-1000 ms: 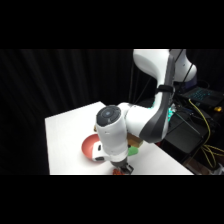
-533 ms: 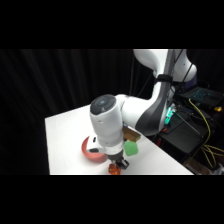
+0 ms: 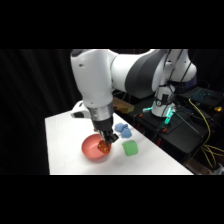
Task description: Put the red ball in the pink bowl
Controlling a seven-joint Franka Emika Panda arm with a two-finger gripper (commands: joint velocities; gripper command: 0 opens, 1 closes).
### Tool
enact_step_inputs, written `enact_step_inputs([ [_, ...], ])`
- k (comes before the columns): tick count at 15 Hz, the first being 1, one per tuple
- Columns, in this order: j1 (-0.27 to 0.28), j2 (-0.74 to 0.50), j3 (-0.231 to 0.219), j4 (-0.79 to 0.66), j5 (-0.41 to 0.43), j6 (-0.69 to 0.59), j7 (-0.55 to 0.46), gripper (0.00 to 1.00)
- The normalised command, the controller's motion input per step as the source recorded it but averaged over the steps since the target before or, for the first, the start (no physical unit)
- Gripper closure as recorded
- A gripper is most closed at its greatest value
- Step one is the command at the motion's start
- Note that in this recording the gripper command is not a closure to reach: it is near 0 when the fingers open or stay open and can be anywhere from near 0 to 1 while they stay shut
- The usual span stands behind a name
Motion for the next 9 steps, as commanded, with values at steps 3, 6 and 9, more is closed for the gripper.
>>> enact_step_inputs([
  [3, -0.196, -0.12, -0.063, 0.01, -0.091, -0.03, -0.01, 0.07],
  [6, -0.142, -0.06, -0.048, 0.03, -0.087, 0.01, 0.01, 0.07],
  [9, -0.1, 0.0, 0.006, 0.02, -0.001, 0.08, -0.04, 0.08],
])
